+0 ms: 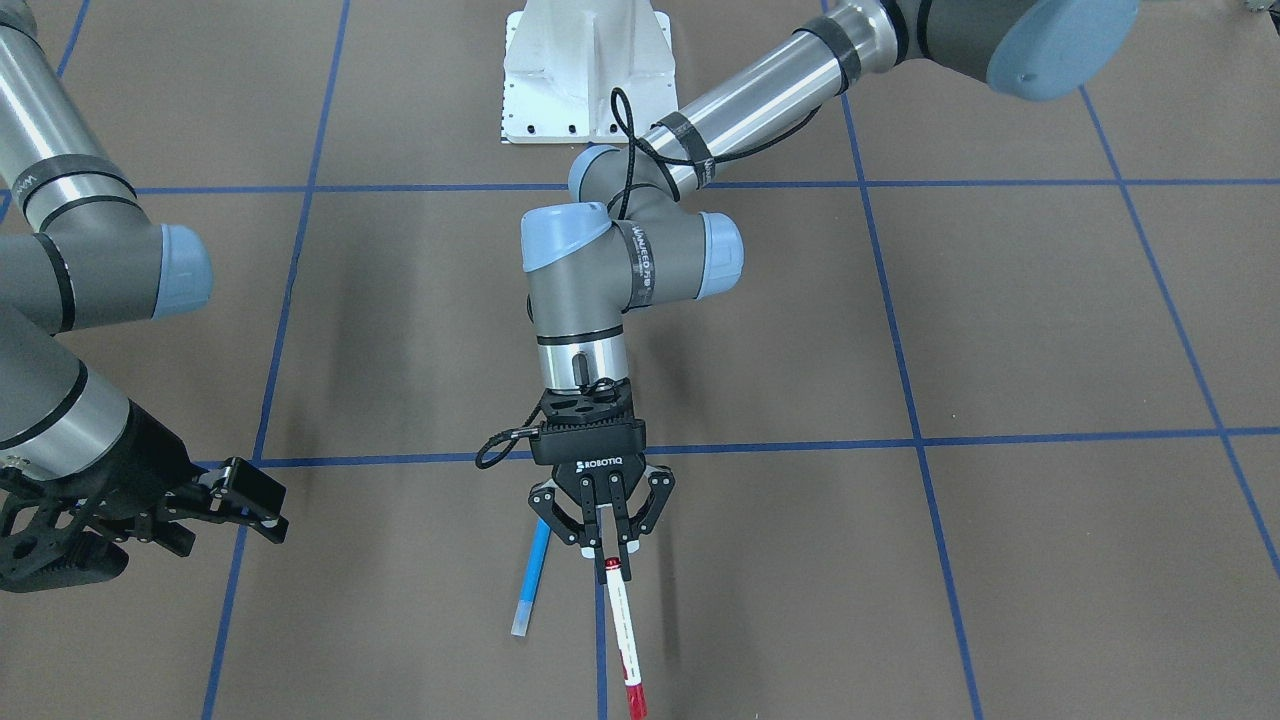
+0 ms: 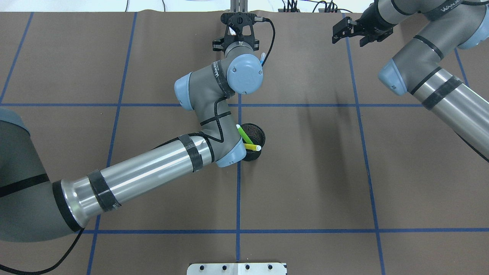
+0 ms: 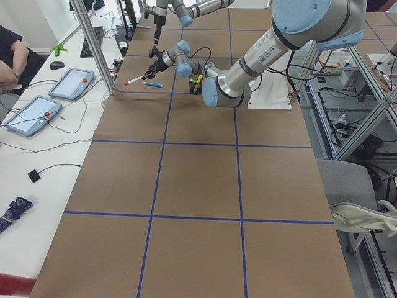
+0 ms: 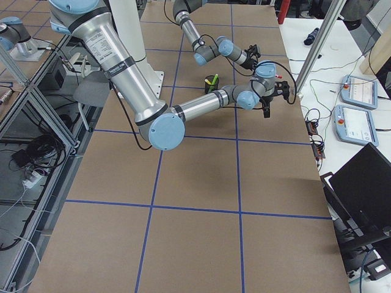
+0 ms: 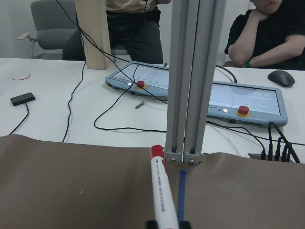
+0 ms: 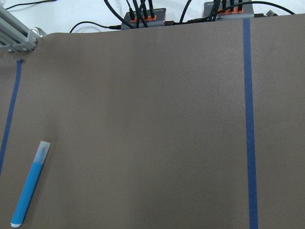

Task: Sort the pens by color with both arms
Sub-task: 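Hold the white marker raised above the cup with the left gripper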

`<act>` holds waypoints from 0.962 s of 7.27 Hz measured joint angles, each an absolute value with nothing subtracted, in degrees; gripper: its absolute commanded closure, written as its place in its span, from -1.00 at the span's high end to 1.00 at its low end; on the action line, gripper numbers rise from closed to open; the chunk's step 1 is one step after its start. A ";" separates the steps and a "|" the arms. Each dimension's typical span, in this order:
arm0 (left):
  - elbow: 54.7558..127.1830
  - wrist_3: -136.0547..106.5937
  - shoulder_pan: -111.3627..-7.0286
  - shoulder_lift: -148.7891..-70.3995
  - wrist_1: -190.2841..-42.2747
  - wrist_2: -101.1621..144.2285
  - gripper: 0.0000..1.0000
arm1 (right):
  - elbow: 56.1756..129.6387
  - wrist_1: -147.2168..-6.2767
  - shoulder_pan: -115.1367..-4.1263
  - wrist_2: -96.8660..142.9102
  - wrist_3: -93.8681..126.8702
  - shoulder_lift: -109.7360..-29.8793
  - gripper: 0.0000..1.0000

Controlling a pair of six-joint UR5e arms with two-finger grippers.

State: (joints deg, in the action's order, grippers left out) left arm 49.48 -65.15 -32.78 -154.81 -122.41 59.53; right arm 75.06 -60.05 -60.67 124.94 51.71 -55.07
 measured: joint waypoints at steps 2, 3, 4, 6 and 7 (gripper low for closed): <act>47.99 -64.72 -31.86 -154.82 -123.45 59.96 -1.00 | 75.06 -60.09 -60.65 124.84 51.76 -54.96 1.00; 46.58 -64.67 -31.61 -154.89 -126.06 60.54 -1.00 | 75.06 -60.11 -60.65 124.79 51.76 -54.91 1.00; 45.02 -64.67 -31.32 -154.97 -129.46 60.95 -1.00 | 75.06 -60.11 -60.65 124.73 51.83 -54.82 1.00; 43.28 -64.67 -31.07 -155.28 -132.19 61.28 -0.52 | 75.06 -60.12 -60.51 124.29 52.05 -54.71 1.00; 42.90 -64.65 -31.05 -155.41 -132.49 61.32 0.56 | 75.04 -60.12 -60.41 123.95 52.08 -54.70 1.00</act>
